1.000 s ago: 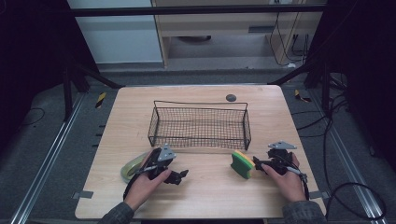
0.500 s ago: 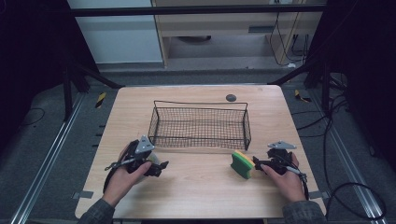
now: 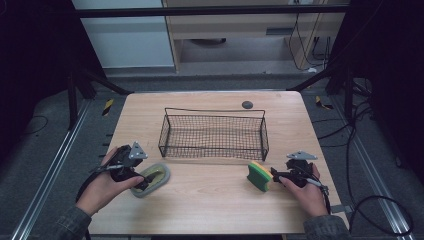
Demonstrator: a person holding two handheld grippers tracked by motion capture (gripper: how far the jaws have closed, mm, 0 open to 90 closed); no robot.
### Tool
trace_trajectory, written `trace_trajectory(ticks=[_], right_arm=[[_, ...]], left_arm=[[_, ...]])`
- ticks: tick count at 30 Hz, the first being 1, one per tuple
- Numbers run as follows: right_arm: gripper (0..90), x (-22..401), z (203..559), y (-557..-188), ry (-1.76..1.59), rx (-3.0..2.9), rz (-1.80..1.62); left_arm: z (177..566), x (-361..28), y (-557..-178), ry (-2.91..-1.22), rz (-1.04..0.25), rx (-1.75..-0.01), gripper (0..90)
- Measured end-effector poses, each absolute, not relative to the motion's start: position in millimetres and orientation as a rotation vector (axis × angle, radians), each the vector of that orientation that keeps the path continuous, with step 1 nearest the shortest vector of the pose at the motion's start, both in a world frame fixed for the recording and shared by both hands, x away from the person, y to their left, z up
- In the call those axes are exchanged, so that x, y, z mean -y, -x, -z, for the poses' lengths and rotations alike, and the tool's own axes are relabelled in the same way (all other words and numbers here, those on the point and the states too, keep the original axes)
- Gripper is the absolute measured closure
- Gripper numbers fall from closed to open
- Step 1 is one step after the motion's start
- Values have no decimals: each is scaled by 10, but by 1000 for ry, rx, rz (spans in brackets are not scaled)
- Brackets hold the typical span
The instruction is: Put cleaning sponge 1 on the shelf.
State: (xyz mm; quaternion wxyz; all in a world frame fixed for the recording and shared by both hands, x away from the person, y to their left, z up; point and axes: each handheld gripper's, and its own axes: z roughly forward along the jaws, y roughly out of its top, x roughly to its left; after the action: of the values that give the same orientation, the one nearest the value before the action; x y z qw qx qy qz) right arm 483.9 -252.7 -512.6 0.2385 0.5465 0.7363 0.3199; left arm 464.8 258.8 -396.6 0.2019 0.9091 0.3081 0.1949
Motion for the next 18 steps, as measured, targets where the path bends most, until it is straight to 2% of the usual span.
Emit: trace_trajectory(ticks=[6,7,11,18], right_arm=[[41,2526,5124,-4835,-1498,-2018,-877],[41,2528,5127,-4831,-1488,-2023,-872],[37,2524,5125,-4830,-1492,-2023,-874],[37,2518,5125,-4828,-1496,-2020,-872]], left_arm=[[4033,-2601,-4726,-2618,-479,-899,52],[3988,-2577,-4731,-2661,-429,-874,73],[3877,-2543,-4756,-2721,-402,-828,110],[3932,-2527,-4883,-2767,-310,-840,200]])
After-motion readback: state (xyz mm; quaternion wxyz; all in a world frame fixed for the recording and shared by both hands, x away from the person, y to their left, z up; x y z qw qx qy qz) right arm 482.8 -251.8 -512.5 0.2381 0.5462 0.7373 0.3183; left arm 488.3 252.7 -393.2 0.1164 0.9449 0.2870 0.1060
